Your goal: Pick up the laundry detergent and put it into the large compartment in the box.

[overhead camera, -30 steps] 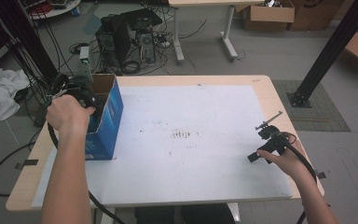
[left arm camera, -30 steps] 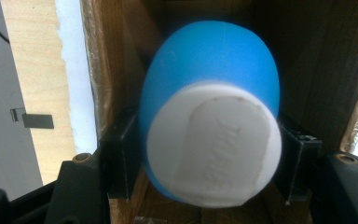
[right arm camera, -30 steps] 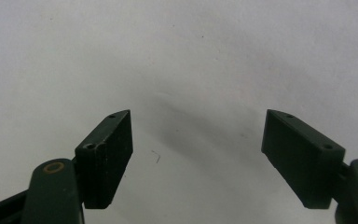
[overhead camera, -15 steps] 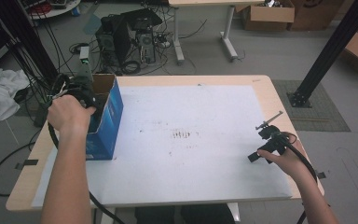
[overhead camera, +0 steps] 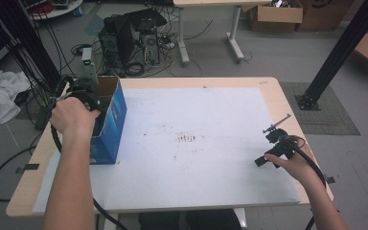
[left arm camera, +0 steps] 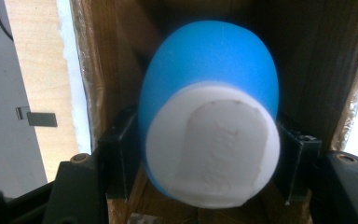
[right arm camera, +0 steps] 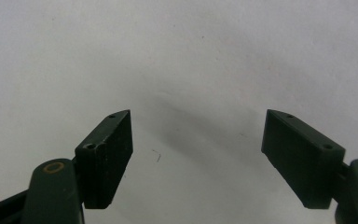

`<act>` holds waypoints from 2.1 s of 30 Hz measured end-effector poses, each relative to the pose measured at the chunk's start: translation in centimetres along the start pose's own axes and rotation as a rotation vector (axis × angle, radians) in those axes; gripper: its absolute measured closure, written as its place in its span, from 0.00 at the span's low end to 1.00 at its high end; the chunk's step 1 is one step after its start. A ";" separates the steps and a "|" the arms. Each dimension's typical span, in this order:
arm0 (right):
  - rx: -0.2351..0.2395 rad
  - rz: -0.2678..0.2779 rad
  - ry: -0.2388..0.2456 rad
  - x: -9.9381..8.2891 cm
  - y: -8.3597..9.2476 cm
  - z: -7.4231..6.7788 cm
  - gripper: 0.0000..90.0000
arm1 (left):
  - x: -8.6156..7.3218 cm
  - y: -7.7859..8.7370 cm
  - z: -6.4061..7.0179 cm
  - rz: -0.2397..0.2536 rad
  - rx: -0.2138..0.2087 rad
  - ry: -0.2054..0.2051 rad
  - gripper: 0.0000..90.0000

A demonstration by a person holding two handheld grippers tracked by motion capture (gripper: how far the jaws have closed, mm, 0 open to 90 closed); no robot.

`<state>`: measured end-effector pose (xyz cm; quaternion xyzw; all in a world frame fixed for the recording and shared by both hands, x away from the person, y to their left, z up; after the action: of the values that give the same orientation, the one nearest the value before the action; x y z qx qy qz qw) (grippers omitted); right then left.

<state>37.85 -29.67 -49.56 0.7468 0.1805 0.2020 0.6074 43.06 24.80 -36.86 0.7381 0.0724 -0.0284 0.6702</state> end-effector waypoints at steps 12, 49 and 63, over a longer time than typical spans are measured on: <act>0.003 0.002 -0.007 -0.1 0.0 0.0 0.27 | 0.0 0.9 0.2 0.011 0.016 -0.007 0.36; 0.000 0.010 0.002 0.1 0.6 -0.1 0.27 | -1.0 7.5 5.5 0.163 0.063 -0.234 0.16; -0.003 0.007 0.001 0.2 0.7 -0.2 0.27 | -1.9 7.2 11.7 0.215 0.072 -0.430 0.10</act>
<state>37.91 -29.51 -48.81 0.7465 0.1779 0.2047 0.6076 42.90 12.36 -30.65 0.7418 -0.1520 -0.1159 0.6428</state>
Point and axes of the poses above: each handheld gripper's, and its own axes: y roughly backward along the jaws, x roughly out of its top, z roughly to its right, the point moved 10 cm from there along -y, roughly forward along the jaws, and after that the axes turned 9 degrees about -z, right-handed, at the moved point
